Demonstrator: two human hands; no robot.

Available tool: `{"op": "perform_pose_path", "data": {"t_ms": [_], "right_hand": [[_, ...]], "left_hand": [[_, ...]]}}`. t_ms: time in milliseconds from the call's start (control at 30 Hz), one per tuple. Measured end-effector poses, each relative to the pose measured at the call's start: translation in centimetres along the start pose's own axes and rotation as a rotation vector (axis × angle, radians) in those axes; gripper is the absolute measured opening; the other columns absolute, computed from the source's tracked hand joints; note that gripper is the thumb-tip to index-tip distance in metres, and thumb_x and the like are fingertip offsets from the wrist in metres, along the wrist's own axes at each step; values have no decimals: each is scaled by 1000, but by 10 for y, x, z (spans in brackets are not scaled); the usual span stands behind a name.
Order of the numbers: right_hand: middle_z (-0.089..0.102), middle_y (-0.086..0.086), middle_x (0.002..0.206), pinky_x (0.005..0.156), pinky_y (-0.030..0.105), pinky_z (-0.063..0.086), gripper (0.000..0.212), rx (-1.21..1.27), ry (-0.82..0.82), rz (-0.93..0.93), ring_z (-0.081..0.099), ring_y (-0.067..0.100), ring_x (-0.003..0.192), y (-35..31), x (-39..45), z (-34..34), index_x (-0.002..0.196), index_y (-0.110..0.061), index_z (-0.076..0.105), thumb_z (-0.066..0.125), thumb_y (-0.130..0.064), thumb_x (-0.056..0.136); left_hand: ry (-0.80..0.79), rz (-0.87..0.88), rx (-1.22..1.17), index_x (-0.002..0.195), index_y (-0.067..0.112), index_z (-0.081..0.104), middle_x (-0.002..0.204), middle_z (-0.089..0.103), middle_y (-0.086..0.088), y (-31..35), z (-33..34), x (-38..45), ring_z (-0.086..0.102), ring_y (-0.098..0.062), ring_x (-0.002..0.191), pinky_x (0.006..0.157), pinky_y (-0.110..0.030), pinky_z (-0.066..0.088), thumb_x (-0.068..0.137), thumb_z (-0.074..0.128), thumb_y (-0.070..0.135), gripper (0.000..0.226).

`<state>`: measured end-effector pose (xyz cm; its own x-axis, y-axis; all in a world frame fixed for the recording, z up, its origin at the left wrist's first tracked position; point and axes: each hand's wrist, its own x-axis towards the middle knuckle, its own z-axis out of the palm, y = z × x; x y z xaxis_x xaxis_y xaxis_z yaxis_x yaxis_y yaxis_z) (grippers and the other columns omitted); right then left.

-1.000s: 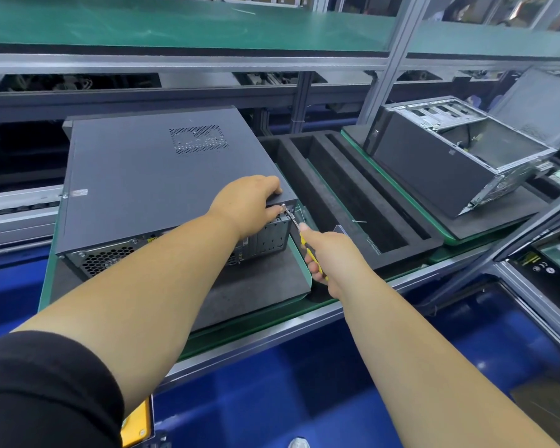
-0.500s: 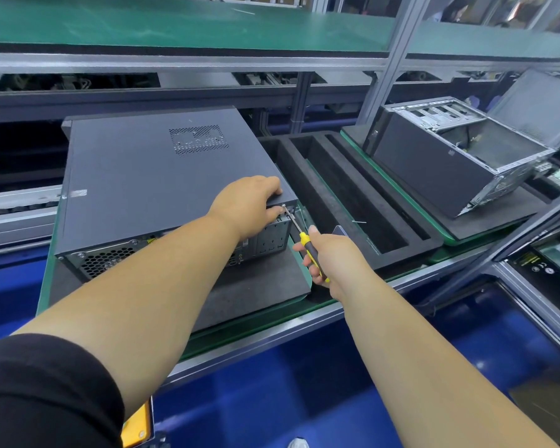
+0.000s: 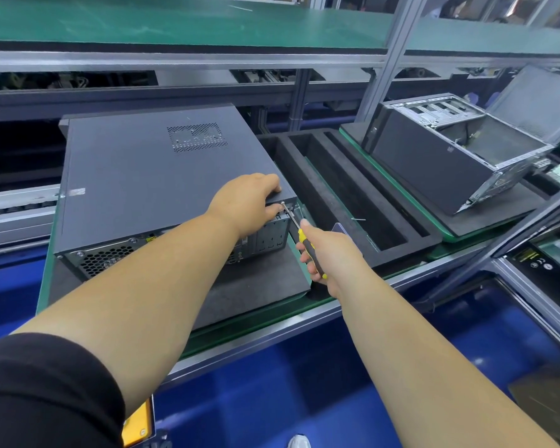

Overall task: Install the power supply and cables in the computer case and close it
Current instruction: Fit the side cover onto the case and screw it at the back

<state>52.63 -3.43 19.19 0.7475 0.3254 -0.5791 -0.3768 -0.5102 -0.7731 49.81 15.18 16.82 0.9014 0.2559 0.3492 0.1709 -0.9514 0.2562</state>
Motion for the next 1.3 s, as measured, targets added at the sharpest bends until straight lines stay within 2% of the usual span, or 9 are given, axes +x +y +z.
{"op": "perform_pose_path", "data": {"t_ms": [167, 300, 433, 600, 700, 833, 1000, 1167, 1300], "right_hand": [[56, 8, 71, 59, 31, 41, 35, -23, 47, -75, 46, 19, 59, 7, 4, -1, 92, -7, 62, 69, -41, 86], [63, 3, 72, 52, 28, 40, 45, -94, 21, -48, 48, 15, 53, 1, 4, 0, 81, -10, 67, 48, -46, 100], [54, 5, 70, 51, 28, 36, 53, -126, -45, 31, 41, 16, 53, -4, 6, 2, 81, -12, 65, 31, -45, 105], [52, 4, 66, 54, 30, 42, 38, -78, 20, -101, 47, 18, 56, 13, 11, -1, 95, -9, 60, 68, -46, 88], [55, 4, 61, 58, 33, 46, 34, -145, 71, -158, 51, 19, 56, 16, 16, -3, 93, -8, 62, 70, -41, 87], [64, 2, 70, 52, 29, 44, 38, -148, 74, -142, 52, 16, 52, 16, 18, -1, 81, -12, 65, 57, -46, 95], [54, 3, 67, 49, 28, 34, 59, -106, 0, 81, 40, 15, 52, 1, 18, 1, 75, -12, 67, 32, -50, 104], [49, 4, 66, 51, 29, 36, 33, -45, 56, -118, 42, 16, 53, 14, 10, 1, 86, -9, 59, 68, -41, 87], [59, 4, 70, 52, 28, 41, 29, -100, 105, -150, 48, 15, 53, 13, 12, -2, 86, -9, 64, 65, -37, 92]], "left_hand": [[-6, -4, -5, 108, 23, 56, 103, 63, 1, 0, 0, 0, 56, -22, 89, 67, -30, 38, 89, 62, 42, 27], [-6, 0, -6, 107, 23, 55, 104, 63, 1, 0, 0, -1, 56, -23, 91, 68, -31, 40, 89, 61, 42, 27], [-8, -1, -10, 107, 23, 55, 103, 63, 1, 1, 0, -1, 56, -22, 88, 67, -30, 39, 89, 62, 40, 25], [-13, 0, -2, 108, 23, 55, 103, 62, 1, 1, -1, -1, 56, -21, 88, 68, -30, 41, 90, 60, 40, 25], [-5, 0, -2, 108, 23, 55, 103, 63, 1, 0, -1, -1, 56, -22, 88, 67, -30, 39, 90, 61, 40, 25], [-12, -5, -3, 108, 23, 55, 103, 63, 1, 1, -1, -1, 56, -22, 89, 67, -30, 39, 90, 60, 39, 25], [-7, 3, 3, 107, 23, 55, 102, 63, 1, 2, -1, -1, 56, -21, 88, 67, -30, 41, 90, 60, 39, 24], [-11, 6, 1, 108, 21, 55, 102, 63, 0, 1, -2, -1, 57, -24, 90, 69, -33, 44, 90, 60, 40, 26], [-8, 3, 0, 109, 21, 56, 103, 63, 0, 1, 0, -1, 57, -24, 92, 69, -32, 42, 90, 60, 40, 27]]}}
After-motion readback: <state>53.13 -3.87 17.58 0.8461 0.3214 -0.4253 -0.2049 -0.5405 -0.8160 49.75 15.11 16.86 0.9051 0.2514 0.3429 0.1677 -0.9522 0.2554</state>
